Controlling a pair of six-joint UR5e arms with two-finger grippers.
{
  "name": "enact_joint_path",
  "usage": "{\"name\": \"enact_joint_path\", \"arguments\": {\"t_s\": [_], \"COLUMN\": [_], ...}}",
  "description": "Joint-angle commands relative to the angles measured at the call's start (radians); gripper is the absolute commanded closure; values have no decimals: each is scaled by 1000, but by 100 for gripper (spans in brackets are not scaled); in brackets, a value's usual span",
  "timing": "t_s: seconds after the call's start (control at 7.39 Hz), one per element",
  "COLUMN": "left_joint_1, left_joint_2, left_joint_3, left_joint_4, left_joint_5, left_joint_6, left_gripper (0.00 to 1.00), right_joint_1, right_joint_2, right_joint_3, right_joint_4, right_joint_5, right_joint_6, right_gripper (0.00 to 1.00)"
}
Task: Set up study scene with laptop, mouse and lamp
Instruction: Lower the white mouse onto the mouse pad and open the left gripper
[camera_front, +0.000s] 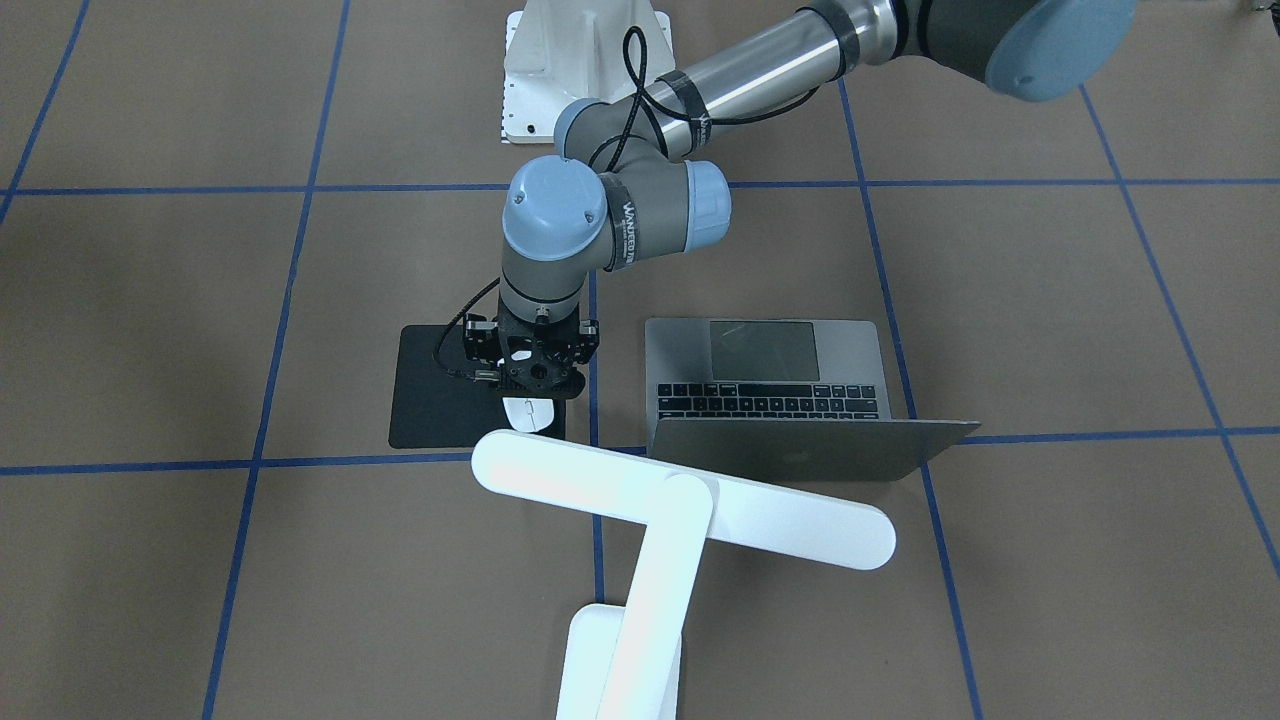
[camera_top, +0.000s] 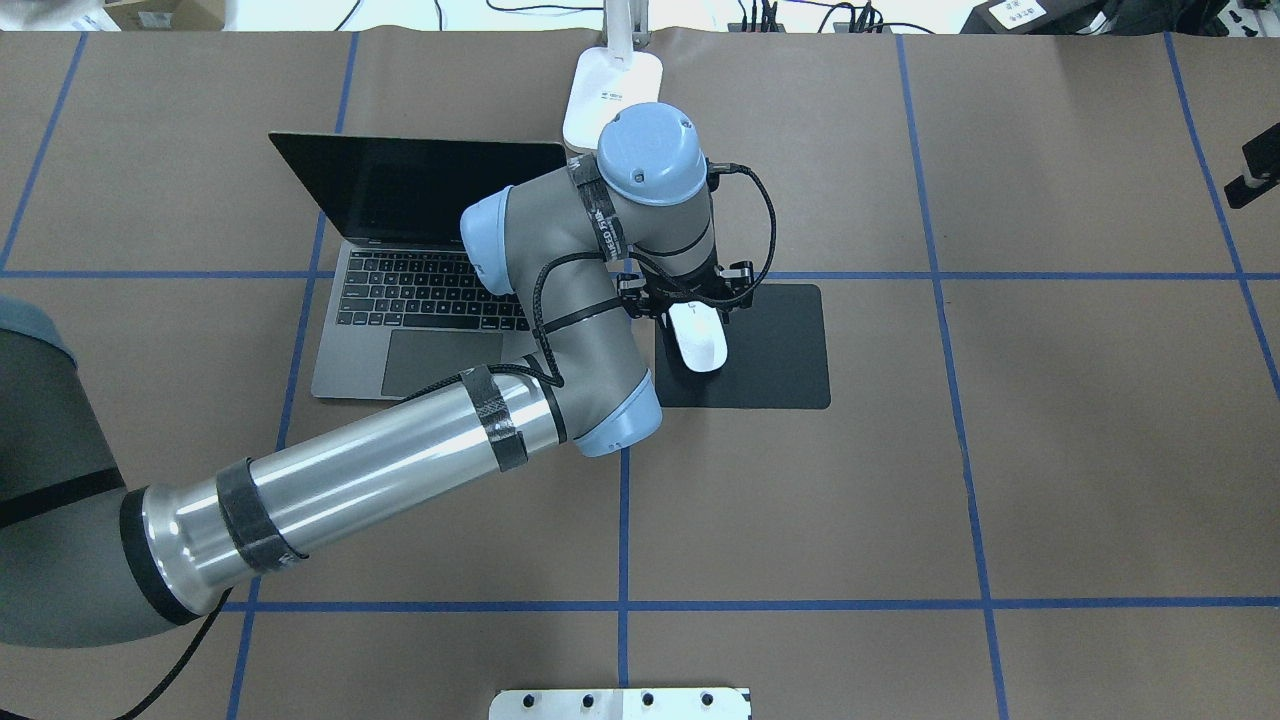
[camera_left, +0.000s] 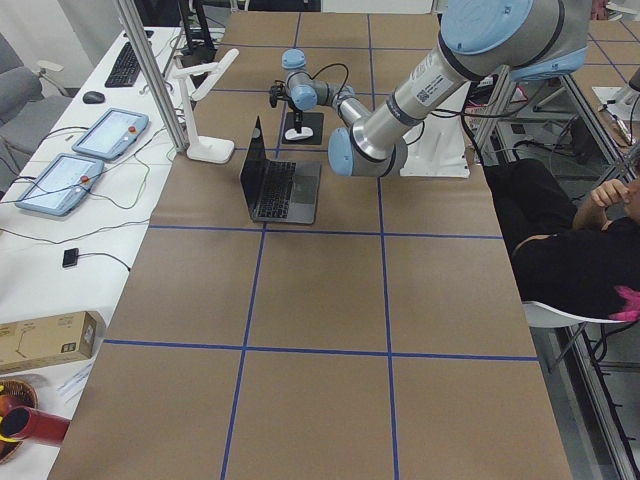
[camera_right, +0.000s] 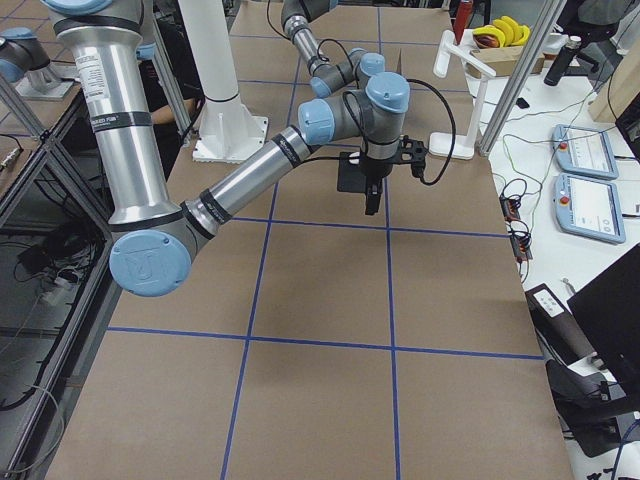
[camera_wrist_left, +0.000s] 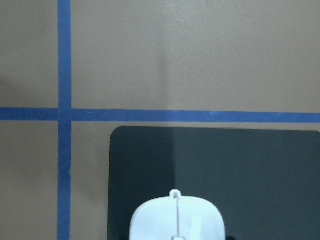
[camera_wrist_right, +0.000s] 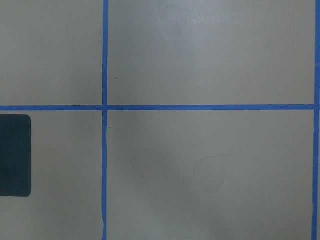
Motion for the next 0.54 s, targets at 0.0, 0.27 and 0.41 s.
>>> {"name": "enact_joint_path", "arguments": {"t_s": [0.0, 0.27, 0.41], "left_joint_1": [0, -3, -14], "left_joint_2": [24, 168, 198], "left_joint_3": [-62, -329, -430], "left_joint_4": [72, 222, 339], "left_joint_5": [-4, -7, -7], "left_joint_6": [1, 7, 78], "left_gripper": [7, 0, 0], "right_joint_1": [53, 79, 80], "right_joint_2": [43, 39, 12], "right_joint_3": [-20, -57, -53], "right_joint_4": [-2, -5, -3], "right_joint_5": [-9, -21, -38], "right_joint_6": [1, 1, -1], "right_gripper": [0, 0, 0]}}
